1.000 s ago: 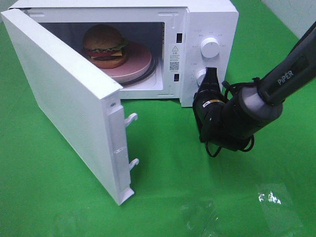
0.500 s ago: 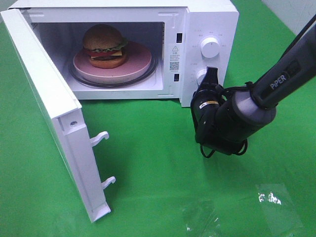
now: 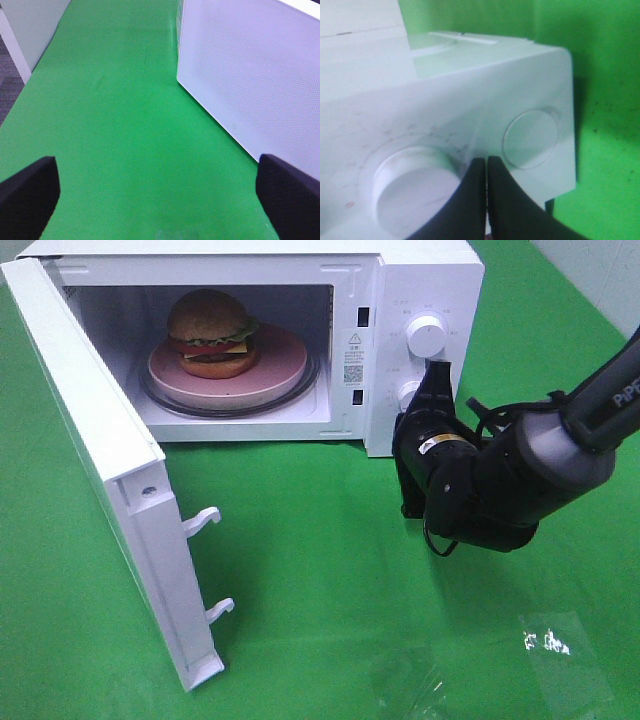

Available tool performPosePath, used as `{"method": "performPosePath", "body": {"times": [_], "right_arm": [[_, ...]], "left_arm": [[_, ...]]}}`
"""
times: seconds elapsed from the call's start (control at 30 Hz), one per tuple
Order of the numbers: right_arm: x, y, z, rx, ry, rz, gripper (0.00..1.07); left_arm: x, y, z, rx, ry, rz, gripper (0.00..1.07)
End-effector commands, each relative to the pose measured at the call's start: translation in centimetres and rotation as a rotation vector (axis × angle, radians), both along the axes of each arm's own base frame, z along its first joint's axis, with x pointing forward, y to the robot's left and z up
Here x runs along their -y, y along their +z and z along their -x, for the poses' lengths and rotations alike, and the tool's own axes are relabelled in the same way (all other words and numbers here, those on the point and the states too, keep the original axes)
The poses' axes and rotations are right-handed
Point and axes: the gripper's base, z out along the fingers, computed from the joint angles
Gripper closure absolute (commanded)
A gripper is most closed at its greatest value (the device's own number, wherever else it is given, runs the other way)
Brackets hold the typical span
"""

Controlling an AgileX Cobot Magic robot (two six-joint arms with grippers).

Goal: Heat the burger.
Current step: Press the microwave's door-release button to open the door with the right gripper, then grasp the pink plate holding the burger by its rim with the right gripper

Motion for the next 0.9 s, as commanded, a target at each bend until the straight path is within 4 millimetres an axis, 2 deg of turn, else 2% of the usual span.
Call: {"method": "performPosePath", "body": {"times": [0.03, 0.07, 0.2, 0.37, 0.43, 0.47, 0.5, 0.57, 0.6, 0.63, 0.73, 0.83, 0.9], "right_arm": [[0.0, 0.6, 0.9, -0.029, 0.077, 0.014, 1.07], [0.0, 0.6, 0.9, -0.029, 0.077, 0.014, 1.07], [-0.3, 1.6, 2.5, -0.119, 0.256, 0.124, 1.07], [-0.5, 2.1, 3.1, -0.164, 0.336, 0.206, 1.06], [-0.8, 2.7, 3.9, -0.213, 0.465, 0.333, 1.05], [-0.8, 2.7, 3.9, -0.213, 0.465, 0.333, 1.05], [-1.0, 3.1, 4.2, -0.210, 0.554, 0.433, 1.05], [-1.0, 3.2, 4.4, -0.208, 0.594, 0.483, 1.05], [-1.1, 3.6, 4.8, -0.204, 0.679, 0.579, 1.04], [-1.1, 3.6, 4.8, -0.204, 0.679, 0.579, 1.04], [-1.0, 3.9, 5.8, -0.240, 0.834, 0.742, 1.03], [-1.0, 4.0, 6.0, -0.246, 0.865, 0.777, 1.03], [-0.7, 4.3, 6.8, -0.278, 0.984, 0.900, 1.02]], "left_arm": [[0.0, -0.1, 0.2, 0.022, 0.004, 0.002, 0.06], [0.0, -0.1, 0.2, 0.022, 0.004, 0.002, 0.06], [0.0, -0.1, 0.2, 0.022, 0.004, 0.002, 0.06], [0.0, -0.1, 0.2, 0.022, 0.004, 0.002, 0.06], [0.0, -0.1, 0.2, 0.022, 0.004, 0.002, 0.06], [0.0, -0.1, 0.2, 0.022, 0.004, 0.002, 0.06], [0.0, -0.1, 0.2, 0.022, 0.004, 0.002, 0.06], [0.0, -0.1, 0.2, 0.022, 0.004, 0.002, 0.06], [0.0, -0.1, 0.2, 0.022, 0.004, 0.002, 0.06], [0.0, -0.1, 0.2, 0.022, 0.004, 0.002, 0.06], [0.0, -0.1, 0.2, 0.022, 0.004, 0.002, 0.06], [0.0, -0.1, 0.2, 0.022, 0.004, 0.002, 0.06], [0.0, -0.1, 0.2, 0.022, 0.004, 0.002, 0.06]]}}
